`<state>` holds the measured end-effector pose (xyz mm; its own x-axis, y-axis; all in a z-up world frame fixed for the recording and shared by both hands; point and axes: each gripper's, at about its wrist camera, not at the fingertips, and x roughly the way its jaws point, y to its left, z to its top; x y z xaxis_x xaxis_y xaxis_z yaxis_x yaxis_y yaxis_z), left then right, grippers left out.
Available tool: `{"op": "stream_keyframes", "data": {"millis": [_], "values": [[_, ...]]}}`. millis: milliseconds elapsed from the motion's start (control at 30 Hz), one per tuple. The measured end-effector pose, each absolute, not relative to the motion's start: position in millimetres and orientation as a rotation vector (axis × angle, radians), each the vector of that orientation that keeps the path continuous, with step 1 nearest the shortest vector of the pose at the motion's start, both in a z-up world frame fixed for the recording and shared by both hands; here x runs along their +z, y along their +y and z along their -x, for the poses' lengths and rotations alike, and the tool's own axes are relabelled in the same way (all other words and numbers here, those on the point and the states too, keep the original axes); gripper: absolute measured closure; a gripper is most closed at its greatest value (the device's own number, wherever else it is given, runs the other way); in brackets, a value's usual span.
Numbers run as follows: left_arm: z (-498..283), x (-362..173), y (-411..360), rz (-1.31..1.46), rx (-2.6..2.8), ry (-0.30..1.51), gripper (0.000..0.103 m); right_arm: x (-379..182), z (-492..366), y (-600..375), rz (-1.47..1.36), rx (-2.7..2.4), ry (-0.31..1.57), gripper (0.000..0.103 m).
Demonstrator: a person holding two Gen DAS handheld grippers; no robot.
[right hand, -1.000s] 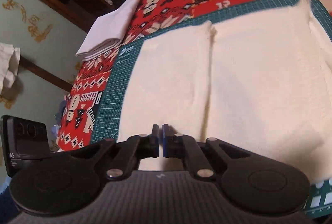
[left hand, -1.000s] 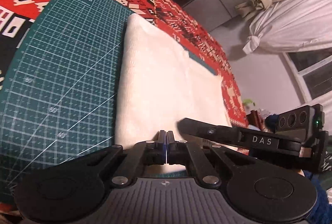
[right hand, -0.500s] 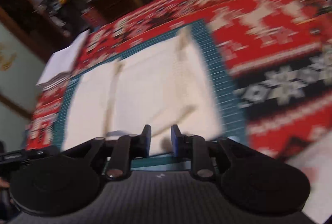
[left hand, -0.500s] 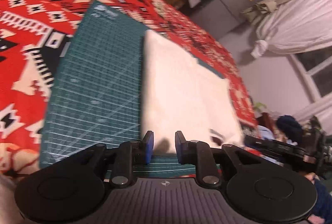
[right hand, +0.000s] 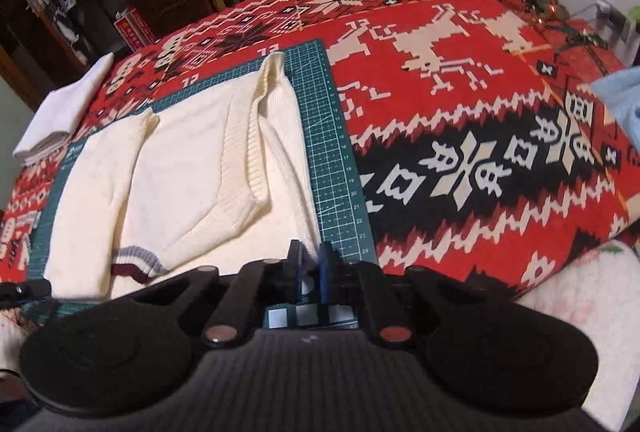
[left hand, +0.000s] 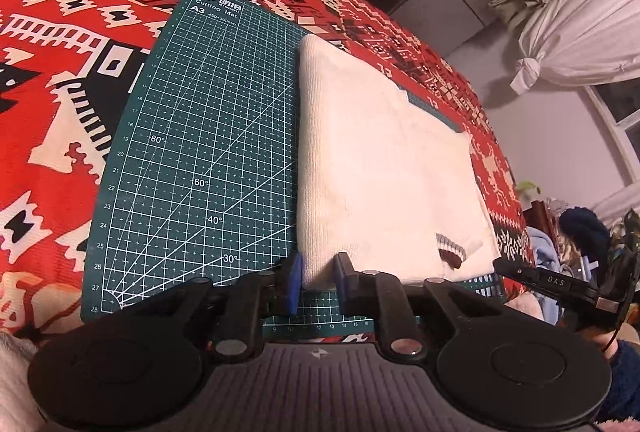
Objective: Fold clothes
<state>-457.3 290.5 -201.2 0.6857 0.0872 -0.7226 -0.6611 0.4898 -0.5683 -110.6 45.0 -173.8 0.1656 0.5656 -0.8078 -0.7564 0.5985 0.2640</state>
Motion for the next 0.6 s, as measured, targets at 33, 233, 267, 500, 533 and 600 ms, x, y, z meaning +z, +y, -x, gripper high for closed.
{"op": "stream_keyframes", "data": {"millis": [33,233,267,500,533,600], "values": [[457,-200,289,0.961,0.5,0.692,0.087,-173,109,44,0.217,0.952,1.037,0.095],[451,-196,276,0.954,0.466,0.735,0.088,-171,101,38,0.209,0.945,1.04,0.095],[451,-196,274,0.951,0.462,0.74,0.088,-171,99,37,0.206,0.941,1.043,0.095],[455,-195,271,0.967,0.471,0.732,0.089,-162,101,38,0.254,0.936,1.022,0.094],[457,-193,271,0.966,0.474,0.729,0.089,-160,102,39,0.263,0.936,1.017,0.094],[459,-190,272,0.967,0.479,0.722,0.089,-156,104,40,0.282,0.935,1.008,0.093]]}}
